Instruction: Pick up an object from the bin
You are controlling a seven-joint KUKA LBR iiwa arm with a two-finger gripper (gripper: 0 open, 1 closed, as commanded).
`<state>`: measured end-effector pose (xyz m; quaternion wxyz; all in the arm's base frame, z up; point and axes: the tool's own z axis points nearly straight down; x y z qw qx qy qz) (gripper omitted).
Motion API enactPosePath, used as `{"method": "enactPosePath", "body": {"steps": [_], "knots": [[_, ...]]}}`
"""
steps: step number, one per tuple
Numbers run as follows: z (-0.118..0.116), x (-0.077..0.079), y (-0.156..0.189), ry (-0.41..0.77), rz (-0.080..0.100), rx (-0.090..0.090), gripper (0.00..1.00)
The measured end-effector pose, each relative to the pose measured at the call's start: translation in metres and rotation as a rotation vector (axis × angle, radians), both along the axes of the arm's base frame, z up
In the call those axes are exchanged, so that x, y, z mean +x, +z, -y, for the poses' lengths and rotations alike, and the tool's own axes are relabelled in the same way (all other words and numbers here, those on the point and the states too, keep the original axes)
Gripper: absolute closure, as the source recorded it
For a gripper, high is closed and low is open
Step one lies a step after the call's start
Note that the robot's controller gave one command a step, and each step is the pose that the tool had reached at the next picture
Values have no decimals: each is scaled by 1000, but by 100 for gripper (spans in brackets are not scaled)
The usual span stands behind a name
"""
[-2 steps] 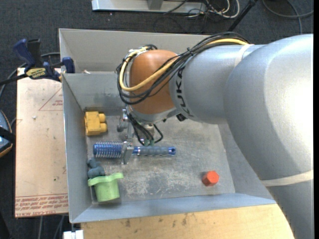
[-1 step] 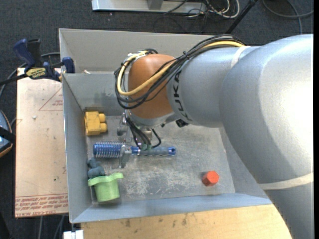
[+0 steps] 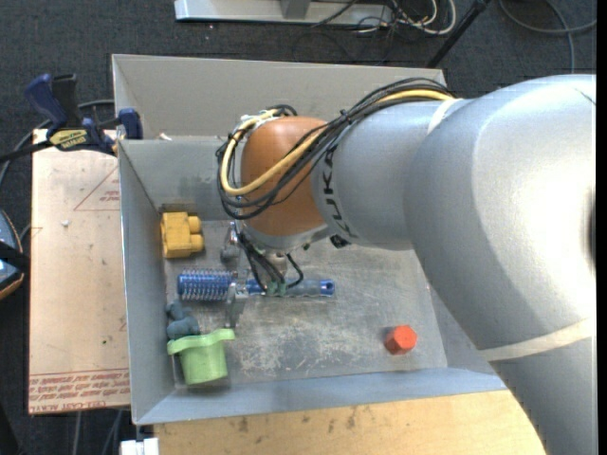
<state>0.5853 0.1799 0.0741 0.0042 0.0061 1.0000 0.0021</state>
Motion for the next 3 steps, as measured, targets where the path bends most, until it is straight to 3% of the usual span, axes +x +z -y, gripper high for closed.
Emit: {"method": "enactPosePath", "body": {"steps": [1, 2, 3], "knots": [[-1, 2, 2, -1, -3, -1, 0], [-2, 4, 5, -2, 2, 2, 100], [-2, 5, 40, -2, -4, -1, 100]]}}
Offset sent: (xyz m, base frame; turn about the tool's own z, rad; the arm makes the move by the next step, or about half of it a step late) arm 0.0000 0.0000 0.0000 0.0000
